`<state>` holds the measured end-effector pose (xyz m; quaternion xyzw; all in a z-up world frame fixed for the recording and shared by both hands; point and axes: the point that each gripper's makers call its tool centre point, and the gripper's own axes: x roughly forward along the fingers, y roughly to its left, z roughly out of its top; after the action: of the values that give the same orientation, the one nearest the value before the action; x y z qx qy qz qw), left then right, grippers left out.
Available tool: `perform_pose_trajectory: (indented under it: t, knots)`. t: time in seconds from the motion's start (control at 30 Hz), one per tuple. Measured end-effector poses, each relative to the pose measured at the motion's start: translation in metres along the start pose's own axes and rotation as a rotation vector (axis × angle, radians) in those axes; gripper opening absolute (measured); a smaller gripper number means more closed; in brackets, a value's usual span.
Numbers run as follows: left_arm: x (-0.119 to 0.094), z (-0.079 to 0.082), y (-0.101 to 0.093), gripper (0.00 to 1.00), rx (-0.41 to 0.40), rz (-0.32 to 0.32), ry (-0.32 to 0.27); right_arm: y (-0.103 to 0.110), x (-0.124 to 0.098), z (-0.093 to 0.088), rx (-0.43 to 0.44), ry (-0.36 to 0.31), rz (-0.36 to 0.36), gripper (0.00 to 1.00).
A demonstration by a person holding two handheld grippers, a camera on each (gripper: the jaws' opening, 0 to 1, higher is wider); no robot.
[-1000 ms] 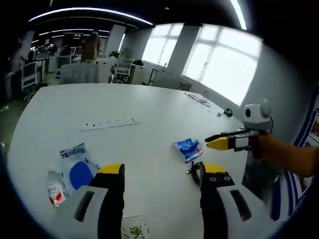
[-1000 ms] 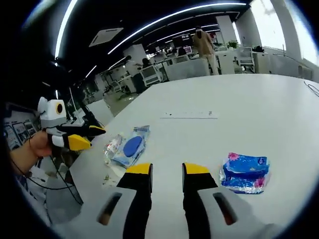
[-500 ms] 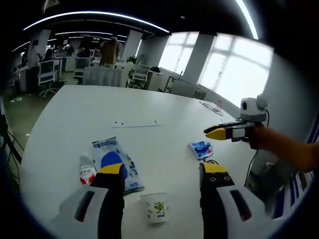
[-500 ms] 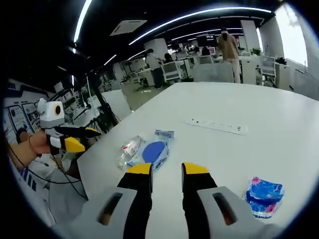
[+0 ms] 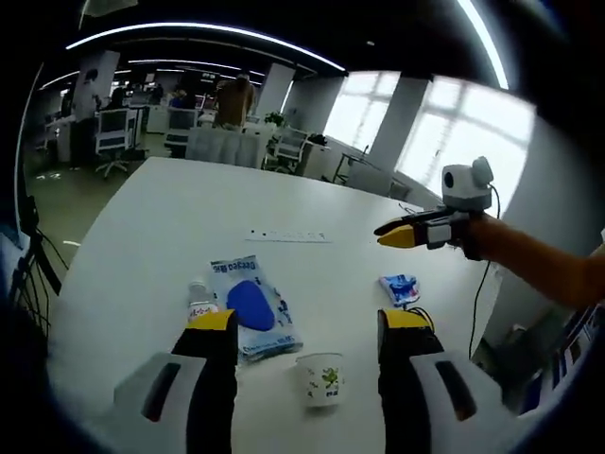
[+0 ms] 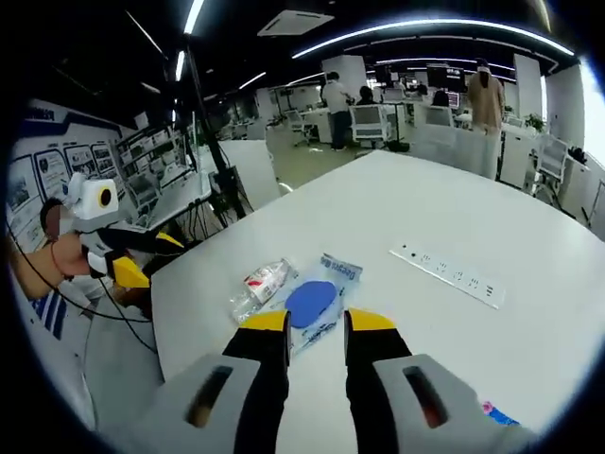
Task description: Arrange the tabletop items into an orderly group along one side of the table until the central work area is clear of visible clutter.
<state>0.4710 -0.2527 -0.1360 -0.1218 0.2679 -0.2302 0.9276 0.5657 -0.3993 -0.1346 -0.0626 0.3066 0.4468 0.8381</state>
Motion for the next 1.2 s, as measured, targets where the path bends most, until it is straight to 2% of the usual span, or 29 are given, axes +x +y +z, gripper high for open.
perform_pose_trajectory:
  t: [0.57, 0.8, 1.2]
  knots:
    - [0.007, -0.009, 0.024, 0.59, -0.064, 0.014, -0.008, -0.015, 0.080, 0.019, -0.183, 0.147, 0.090, 0.20]
    - [0.011, -0.011, 0.035, 0.58, -0.086, 0.022, -0.011, -0.020, 0.115, 0.018, -0.265, 0.224, 0.133, 0.20]
    - [0.020, -0.025, 0.041, 0.58, -0.111, 0.017, 0.007, -0.044, 0.167, 0.008, -0.400, 0.348, 0.186, 0.18]
